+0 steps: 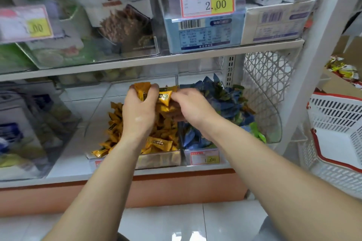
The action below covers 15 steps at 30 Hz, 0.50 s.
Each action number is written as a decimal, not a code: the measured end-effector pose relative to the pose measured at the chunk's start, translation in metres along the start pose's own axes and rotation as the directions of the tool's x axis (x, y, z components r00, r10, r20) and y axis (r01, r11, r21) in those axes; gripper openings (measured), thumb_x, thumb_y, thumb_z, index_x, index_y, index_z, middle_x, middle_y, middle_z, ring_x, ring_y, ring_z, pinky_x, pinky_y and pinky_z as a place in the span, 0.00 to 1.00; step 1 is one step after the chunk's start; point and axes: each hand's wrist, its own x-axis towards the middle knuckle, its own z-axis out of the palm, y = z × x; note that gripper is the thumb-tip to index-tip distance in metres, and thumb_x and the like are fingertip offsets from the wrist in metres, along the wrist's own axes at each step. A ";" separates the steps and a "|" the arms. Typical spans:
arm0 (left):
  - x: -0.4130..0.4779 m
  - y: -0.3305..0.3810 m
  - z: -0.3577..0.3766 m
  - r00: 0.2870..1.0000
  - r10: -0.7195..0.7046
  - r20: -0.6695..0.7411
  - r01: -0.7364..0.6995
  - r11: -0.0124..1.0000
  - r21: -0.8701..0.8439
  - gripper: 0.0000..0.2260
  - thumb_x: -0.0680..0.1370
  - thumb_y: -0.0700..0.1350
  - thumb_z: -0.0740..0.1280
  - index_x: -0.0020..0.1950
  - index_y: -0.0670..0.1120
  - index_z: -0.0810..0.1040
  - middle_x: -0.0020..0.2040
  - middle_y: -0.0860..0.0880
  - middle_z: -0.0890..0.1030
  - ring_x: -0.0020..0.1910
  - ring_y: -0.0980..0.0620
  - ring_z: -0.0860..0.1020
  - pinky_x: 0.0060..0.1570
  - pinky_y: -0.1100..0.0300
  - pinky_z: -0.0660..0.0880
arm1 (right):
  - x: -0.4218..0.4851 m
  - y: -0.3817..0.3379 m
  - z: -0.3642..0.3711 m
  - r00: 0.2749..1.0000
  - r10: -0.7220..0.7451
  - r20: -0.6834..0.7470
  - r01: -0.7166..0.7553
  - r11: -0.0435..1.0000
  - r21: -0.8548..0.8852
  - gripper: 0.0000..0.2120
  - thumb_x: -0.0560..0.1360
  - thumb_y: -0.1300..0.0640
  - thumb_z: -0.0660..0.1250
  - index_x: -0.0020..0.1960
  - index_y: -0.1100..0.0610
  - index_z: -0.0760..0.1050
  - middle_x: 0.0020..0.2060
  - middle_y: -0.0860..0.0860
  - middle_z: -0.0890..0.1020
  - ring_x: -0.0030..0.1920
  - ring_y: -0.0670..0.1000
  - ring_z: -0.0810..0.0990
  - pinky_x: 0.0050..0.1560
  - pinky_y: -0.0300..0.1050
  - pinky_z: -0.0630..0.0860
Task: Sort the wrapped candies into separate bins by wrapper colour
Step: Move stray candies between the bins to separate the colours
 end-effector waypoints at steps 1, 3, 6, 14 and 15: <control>0.006 -0.005 -0.006 1.000 -0.020 -0.011 0.020 1.000 -0.001 0.15 0.73 0.62 0.67 0.45 0.51 0.77 0.39 0.50 0.81 0.41 0.45 0.82 0.45 0.42 0.79 | 0.003 -0.001 0.006 1.000 -0.012 0.019 0.014 0.998 -0.061 0.12 0.79 0.55 0.62 0.44 0.58 0.81 0.44 0.58 0.85 0.48 0.58 0.84 0.52 0.59 0.82; 0.017 -0.017 -0.019 0.998 -0.036 -0.046 0.038 0.998 0.057 0.12 0.75 0.59 0.68 0.46 0.51 0.77 0.40 0.52 0.82 0.42 0.48 0.81 0.42 0.53 0.75 | 0.012 0.001 0.015 0.995 -0.092 0.046 0.101 0.965 -0.240 0.12 0.77 0.57 0.62 0.48 0.63 0.81 0.46 0.62 0.84 0.48 0.60 0.82 0.52 0.59 0.80; 0.029 -0.038 -0.039 1.000 -0.010 -0.025 0.017 0.944 0.331 0.12 0.77 0.56 0.69 0.54 0.50 0.78 0.46 0.50 0.82 0.47 0.46 0.80 0.43 0.57 0.69 | 0.018 0.003 0.014 0.978 -0.196 0.063 0.204 0.872 -0.445 0.14 0.77 0.56 0.64 0.58 0.59 0.81 0.55 0.55 0.83 0.54 0.52 0.80 0.55 0.43 0.78; 0.022 -0.041 -0.045 0.950 0.044 0.308 -0.250 0.698 0.671 0.19 0.76 0.55 0.70 0.64 0.50 0.78 0.56 0.50 0.83 0.51 0.50 0.80 0.46 0.58 0.74 | 0.015 0.021 -0.052 0.966 -0.260 0.005 0.216 0.791 -0.572 0.10 0.75 0.53 0.68 0.56 0.46 0.81 0.49 0.42 0.83 0.50 0.42 0.80 0.49 0.35 0.74; 0.017 -0.036 -0.040 0.943 0.107 0.315 -0.290 0.729 0.620 0.18 0.76 0.55 0.69 0.63 0.49 0.79 0.56 0.52 0.83 0.52 0.53 0.80 0.47 0.59 0.74 | 0.013 0.024 -0.061 0.963 -0.271 -0.010 0.217 0.791 -0.572 0.09 0.75 0.54 0.68 0.55 0.46 0.81 0.48 0.41 0.83 0.49 0.43 0.80 0.50 0.38 0.75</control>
